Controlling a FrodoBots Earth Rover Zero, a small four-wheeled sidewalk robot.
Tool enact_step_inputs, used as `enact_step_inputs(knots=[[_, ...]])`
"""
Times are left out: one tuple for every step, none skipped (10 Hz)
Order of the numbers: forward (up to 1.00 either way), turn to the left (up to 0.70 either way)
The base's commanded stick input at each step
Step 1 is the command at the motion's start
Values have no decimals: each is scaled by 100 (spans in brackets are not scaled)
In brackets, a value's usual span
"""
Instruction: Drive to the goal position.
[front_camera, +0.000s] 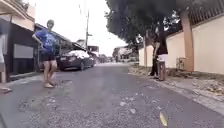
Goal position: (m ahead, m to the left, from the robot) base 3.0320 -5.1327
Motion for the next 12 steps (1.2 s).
enact_step_inputs(knots=[[70, -15], [70, 0], [70, 0], [70, 0], [70, -1], [70, -13], [70, -34], [70, -29], [70, -12], [70, 0], [70, 0], [70, 0]])
